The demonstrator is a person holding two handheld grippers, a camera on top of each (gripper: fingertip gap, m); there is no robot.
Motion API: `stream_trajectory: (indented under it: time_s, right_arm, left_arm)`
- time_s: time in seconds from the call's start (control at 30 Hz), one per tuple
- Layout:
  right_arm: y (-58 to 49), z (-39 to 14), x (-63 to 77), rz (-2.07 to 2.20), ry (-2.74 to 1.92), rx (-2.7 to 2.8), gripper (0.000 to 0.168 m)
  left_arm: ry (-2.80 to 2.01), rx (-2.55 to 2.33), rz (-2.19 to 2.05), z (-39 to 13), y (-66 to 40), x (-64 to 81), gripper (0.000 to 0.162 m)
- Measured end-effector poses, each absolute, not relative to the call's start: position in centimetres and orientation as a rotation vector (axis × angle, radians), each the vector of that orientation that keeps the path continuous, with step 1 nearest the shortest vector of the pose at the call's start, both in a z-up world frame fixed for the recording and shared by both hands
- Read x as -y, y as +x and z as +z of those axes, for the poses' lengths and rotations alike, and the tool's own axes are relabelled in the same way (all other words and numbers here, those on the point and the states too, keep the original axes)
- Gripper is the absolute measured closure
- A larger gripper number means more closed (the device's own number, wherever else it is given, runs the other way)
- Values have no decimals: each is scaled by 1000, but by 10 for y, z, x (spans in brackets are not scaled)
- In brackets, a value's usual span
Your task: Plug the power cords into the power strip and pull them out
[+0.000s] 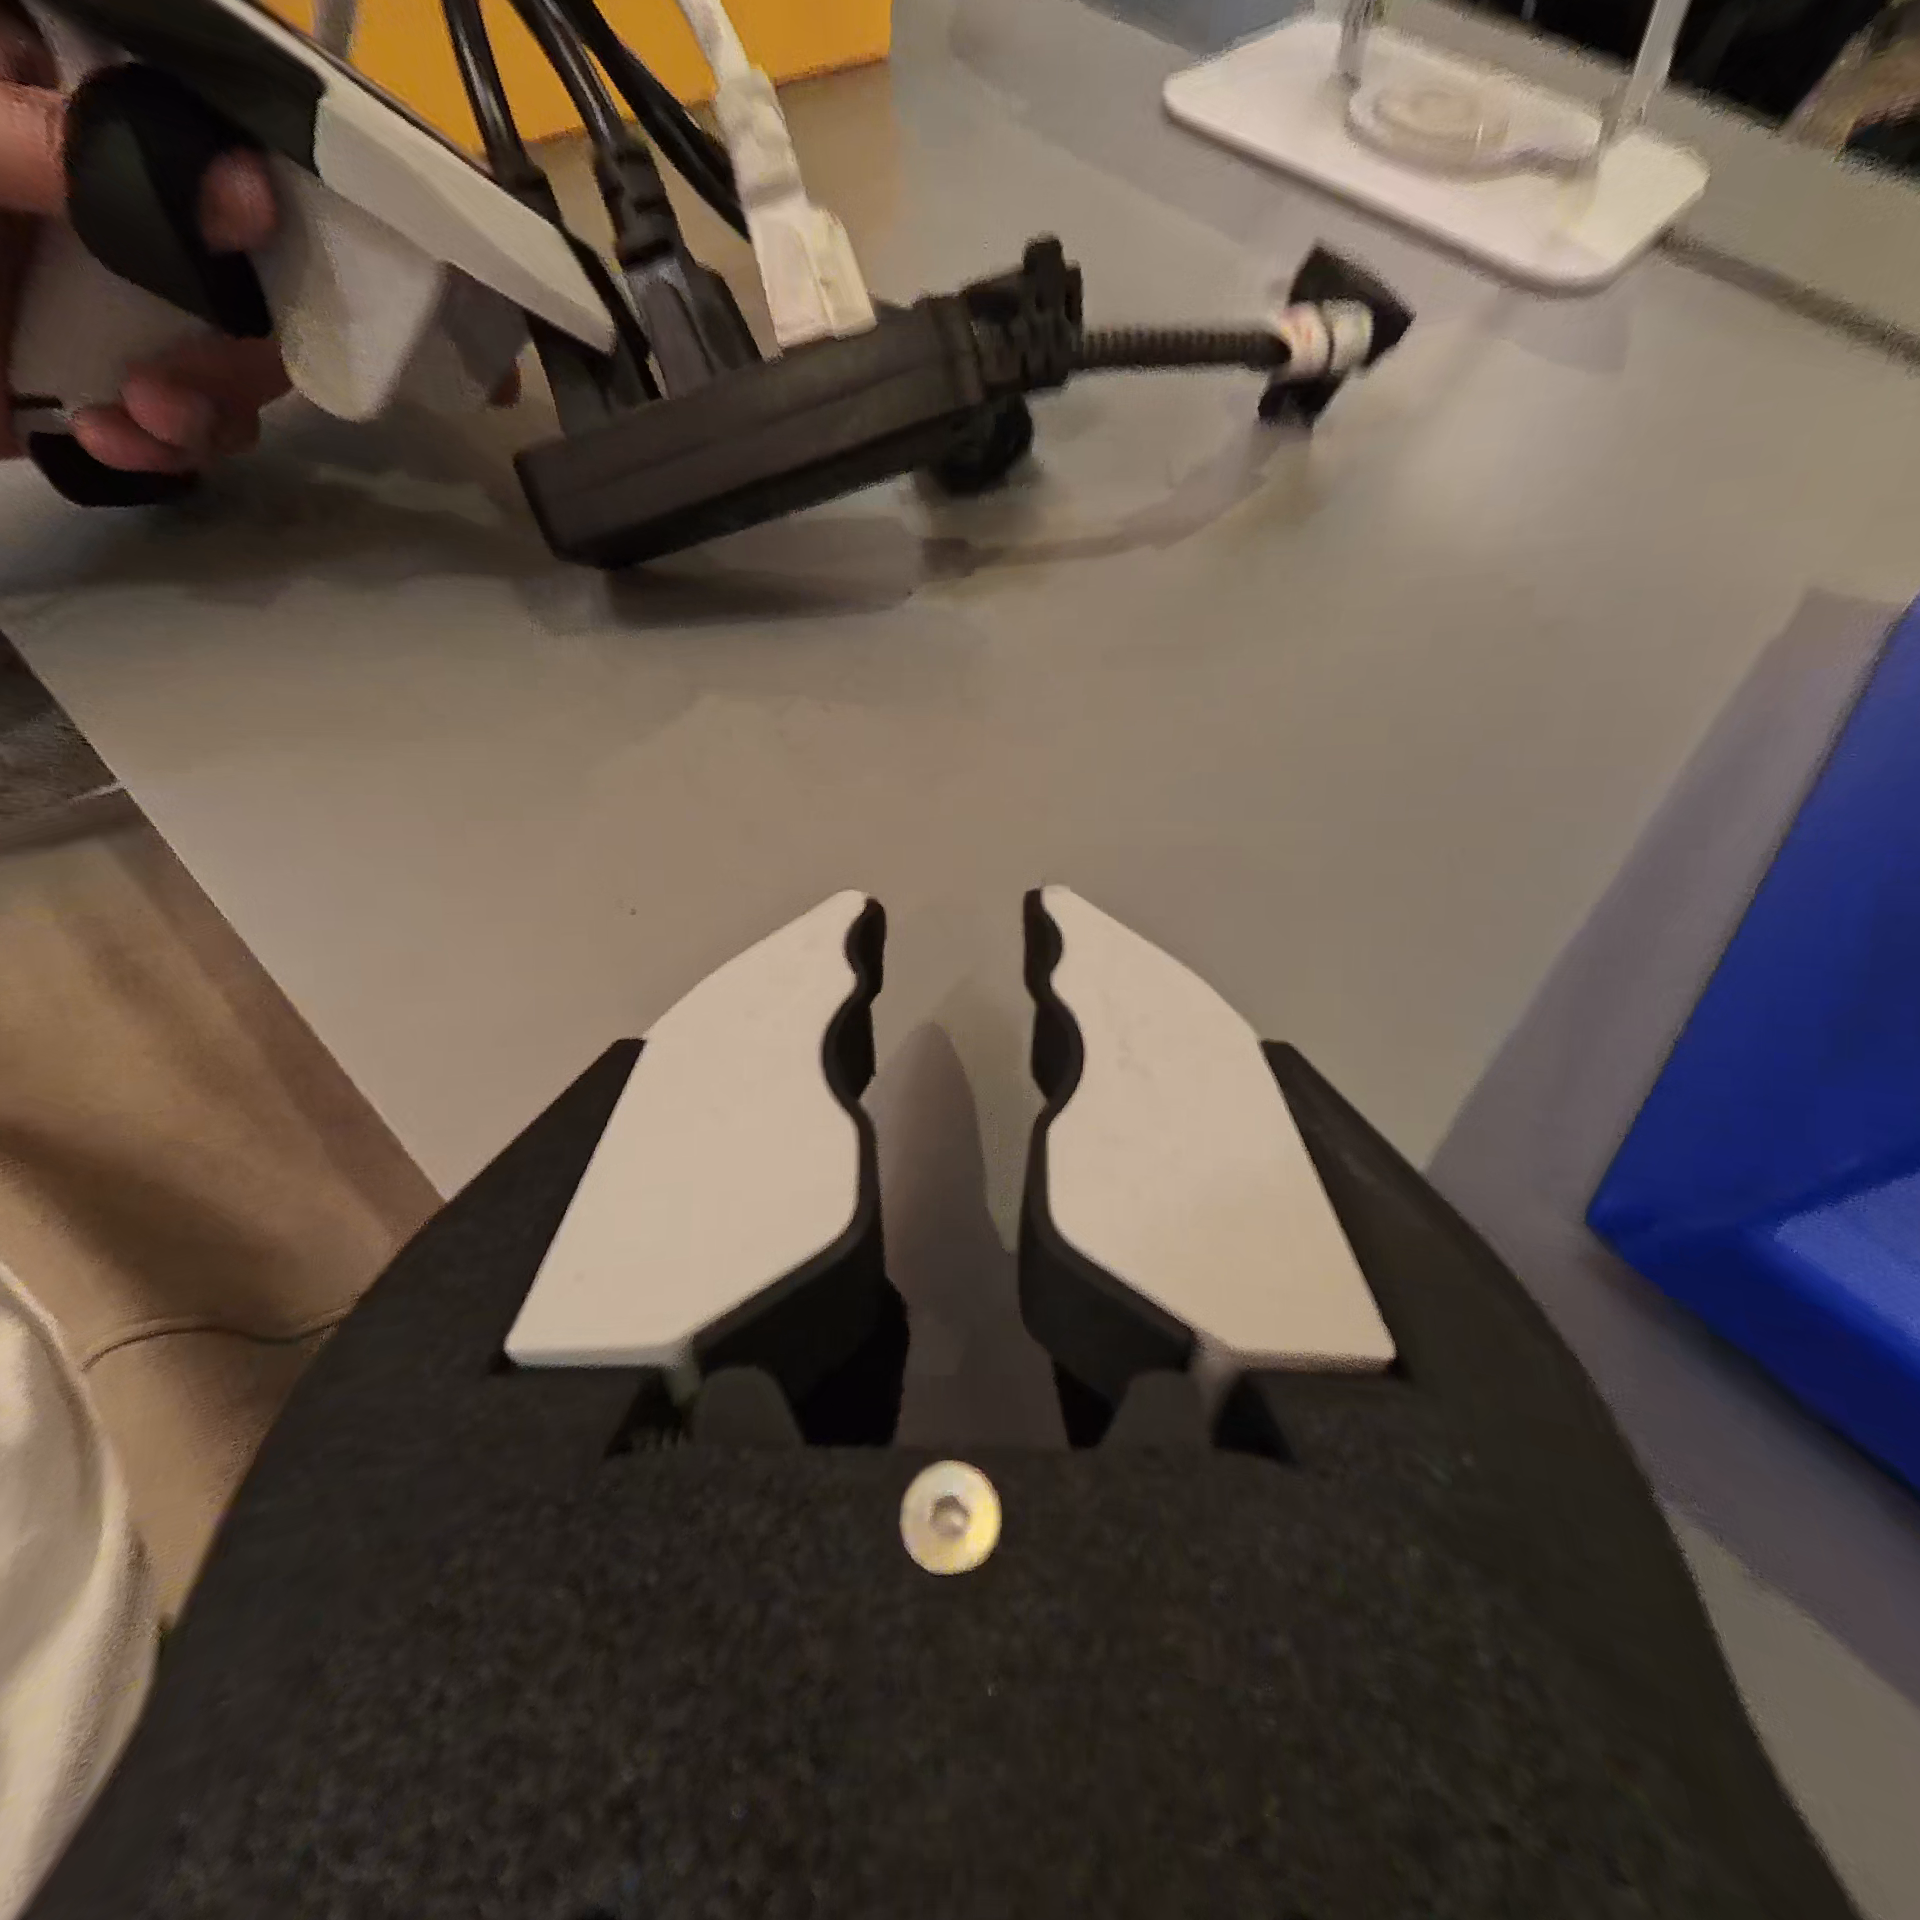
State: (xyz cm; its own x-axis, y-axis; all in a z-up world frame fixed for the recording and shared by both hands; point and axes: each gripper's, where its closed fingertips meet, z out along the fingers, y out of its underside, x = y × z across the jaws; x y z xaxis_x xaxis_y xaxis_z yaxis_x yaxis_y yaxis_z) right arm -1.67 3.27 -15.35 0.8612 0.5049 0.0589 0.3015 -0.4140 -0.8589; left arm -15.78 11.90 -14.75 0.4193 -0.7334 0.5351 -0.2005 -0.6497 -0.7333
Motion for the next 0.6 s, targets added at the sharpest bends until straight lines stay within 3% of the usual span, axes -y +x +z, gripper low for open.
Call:
stream_trajectory:
  time_s: [0.13,0.17,0.23,0.33,0.47,0.6]
  right_arm:
    - [-59,-127,-31,183,-1806,769,126]
    - [-73,-125,-30,193,-1777,794,117]
    - [-87,-122,-42,76,-1747,774,84]
    - [-105,-110,-60,-65,-1649,773,65]
    - [-124,-135,-78,-58,-1751,816,24]
    - [-120,-137,-78,-65,-1794,831,22]
  left_arm:
    - [-2069,-655,-1495,-131,-153,-105,137]
    - [-2055,-638,-1545,-126,-152,-102,138]
    - [-2048,-617,-1601,-122,-151,-95,138]
    - [-2067,-564,-1659,-123,-147,-82,138]
    - [-2068,-600,-1661,-122,-141,-62,138]
    - [-2059,-726,-1524,-125,-136,-52,137]
